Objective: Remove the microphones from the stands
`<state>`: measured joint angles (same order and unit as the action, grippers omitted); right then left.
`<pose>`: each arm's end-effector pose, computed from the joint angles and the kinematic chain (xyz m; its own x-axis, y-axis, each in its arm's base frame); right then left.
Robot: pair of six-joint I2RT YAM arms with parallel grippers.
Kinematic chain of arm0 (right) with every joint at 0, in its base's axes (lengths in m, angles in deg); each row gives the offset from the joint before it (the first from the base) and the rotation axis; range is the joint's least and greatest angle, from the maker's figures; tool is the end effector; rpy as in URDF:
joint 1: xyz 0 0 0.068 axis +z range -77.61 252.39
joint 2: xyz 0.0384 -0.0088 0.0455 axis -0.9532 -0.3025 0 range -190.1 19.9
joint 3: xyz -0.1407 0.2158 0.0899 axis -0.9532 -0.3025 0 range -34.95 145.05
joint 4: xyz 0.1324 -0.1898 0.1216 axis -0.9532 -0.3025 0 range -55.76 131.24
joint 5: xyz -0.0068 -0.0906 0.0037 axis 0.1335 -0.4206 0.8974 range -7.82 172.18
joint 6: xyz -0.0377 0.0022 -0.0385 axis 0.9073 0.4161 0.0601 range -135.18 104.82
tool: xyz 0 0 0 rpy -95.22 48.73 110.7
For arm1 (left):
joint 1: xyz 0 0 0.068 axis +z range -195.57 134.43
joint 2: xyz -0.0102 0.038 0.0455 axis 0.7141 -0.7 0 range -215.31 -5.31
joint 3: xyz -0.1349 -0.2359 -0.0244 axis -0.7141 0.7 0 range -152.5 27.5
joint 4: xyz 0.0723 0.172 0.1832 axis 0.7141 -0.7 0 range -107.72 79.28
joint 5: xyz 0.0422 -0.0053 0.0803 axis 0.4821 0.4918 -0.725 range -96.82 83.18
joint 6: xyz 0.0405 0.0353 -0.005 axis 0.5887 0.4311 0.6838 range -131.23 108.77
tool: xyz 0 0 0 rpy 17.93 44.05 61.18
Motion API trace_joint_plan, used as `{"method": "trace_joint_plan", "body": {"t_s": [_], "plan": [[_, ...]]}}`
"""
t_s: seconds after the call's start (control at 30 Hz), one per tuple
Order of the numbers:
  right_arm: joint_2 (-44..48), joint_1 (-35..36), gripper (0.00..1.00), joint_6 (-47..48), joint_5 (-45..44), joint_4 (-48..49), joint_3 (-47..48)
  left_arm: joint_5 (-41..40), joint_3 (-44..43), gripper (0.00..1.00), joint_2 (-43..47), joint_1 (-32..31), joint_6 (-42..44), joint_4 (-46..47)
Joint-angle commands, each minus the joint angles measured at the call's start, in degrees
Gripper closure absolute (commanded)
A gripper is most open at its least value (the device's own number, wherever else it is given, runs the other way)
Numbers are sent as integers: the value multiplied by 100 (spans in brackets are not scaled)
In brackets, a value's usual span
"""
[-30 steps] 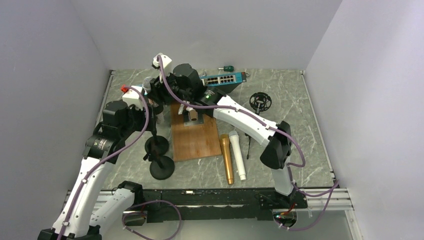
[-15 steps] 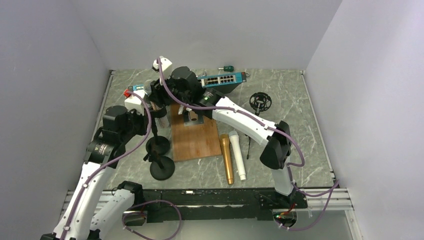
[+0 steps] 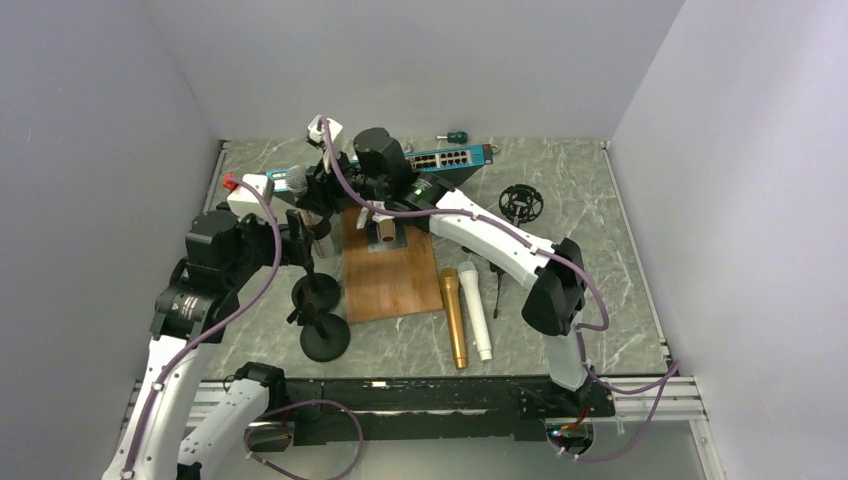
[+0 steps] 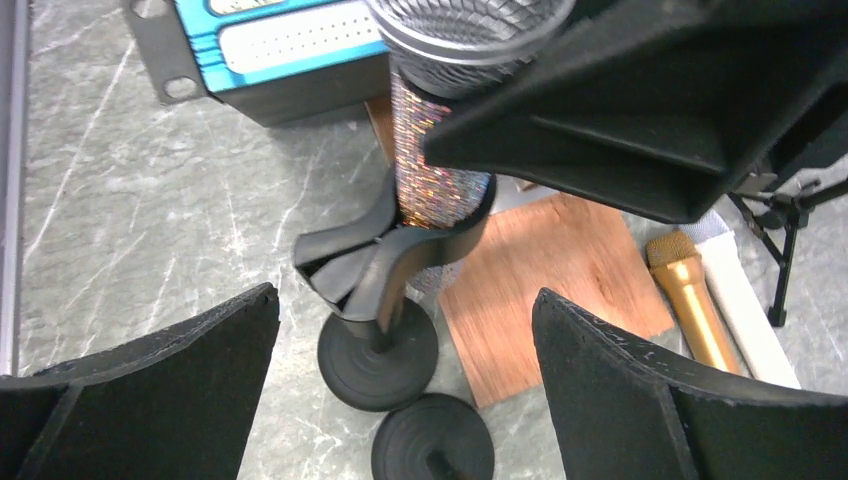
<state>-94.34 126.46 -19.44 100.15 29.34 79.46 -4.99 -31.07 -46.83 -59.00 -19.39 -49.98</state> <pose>0.2721 0.3942 0.3931 -0.1893 -0.1409 -0.9718 -0.9360 0.3251 0.1352 0.1364 -0.0337 0.3763 -0.4010 -0.0501 -0.9147 0.2058 0.9680 -0.1433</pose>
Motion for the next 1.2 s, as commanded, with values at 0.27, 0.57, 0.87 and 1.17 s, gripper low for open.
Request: {"method": "trace_joint_plan", "body": {"t_s": [0.27,0.57,0.87,1.17], "plan": [[281,-442,100,-282,1807,683,-105,33,287,1,19,279,271,714],[-98,-516,100,-164,2519,563,316,830,756,2,-331,297,1148,1308],[-123,-528,100,-197,2437,712,248,1059,759,19,-316,297,987,1030],[-174,-582,100,-204,2397,701,418,1187,695,46,-472,297,1023,762]]}}
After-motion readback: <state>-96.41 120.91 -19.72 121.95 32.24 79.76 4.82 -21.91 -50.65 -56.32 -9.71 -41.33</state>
